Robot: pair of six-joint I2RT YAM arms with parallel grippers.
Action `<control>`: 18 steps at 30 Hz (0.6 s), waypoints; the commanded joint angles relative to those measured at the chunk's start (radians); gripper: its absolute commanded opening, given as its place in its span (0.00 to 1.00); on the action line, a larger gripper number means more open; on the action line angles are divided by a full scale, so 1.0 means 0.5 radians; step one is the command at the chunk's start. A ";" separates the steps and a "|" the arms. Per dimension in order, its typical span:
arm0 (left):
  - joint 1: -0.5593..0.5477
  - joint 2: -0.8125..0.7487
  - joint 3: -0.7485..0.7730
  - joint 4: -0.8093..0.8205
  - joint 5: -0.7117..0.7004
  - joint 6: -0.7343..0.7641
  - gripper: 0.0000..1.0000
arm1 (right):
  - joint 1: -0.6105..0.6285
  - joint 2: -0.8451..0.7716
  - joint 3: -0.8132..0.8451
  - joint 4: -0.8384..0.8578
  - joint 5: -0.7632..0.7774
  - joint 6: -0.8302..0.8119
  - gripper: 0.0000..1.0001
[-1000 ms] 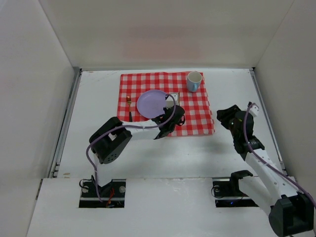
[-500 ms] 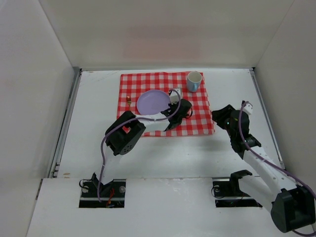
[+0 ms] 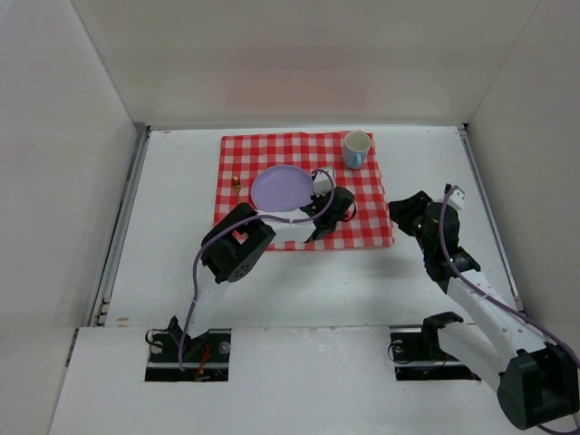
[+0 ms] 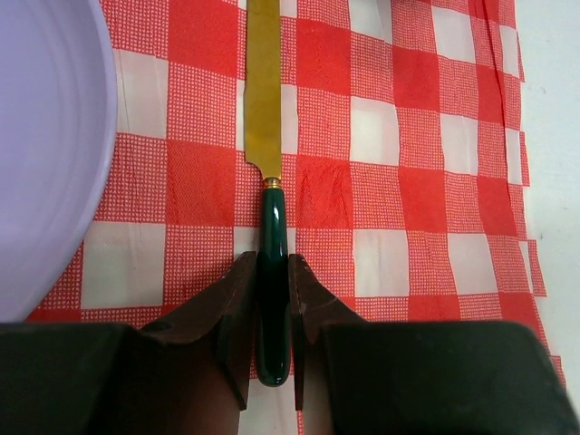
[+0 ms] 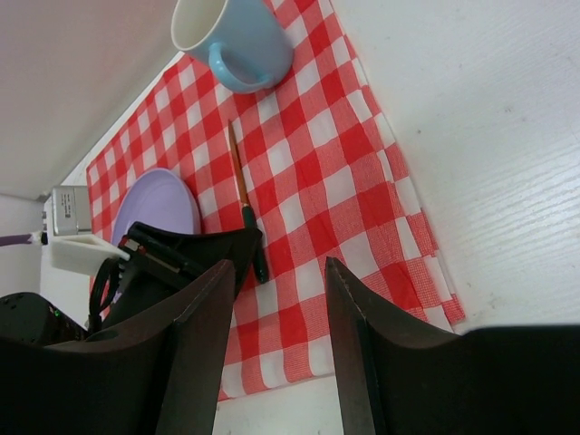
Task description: Set the dinner table for one person
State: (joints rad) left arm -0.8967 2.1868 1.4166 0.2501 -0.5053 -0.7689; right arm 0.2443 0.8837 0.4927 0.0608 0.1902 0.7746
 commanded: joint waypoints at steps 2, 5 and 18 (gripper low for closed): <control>-0.021 0.004 0.075 0.003 -0.048 -0.036 0.05 | 0.004 -0.037 -0.007 0.115 -0.024 -0.006 0.51; -0.037 -0.020 0.032 0.003 -0.082 -0.051 0.14 | 0.016 -0.022 -0.004 0.115 -0.025 -0.009 0.51; -0.193 -0.652 -0.329 0.368 -0.112 0.411 1.00 | 0.016 0.021 -0.010 0.139 0.025 -0.006 0.53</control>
State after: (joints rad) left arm -0.9741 2.0098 1.2831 0.3061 -0.5388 -0.6621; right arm 0.2443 0.8974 0.4908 0.0750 0.1860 0.7750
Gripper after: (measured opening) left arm 0.993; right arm 0.526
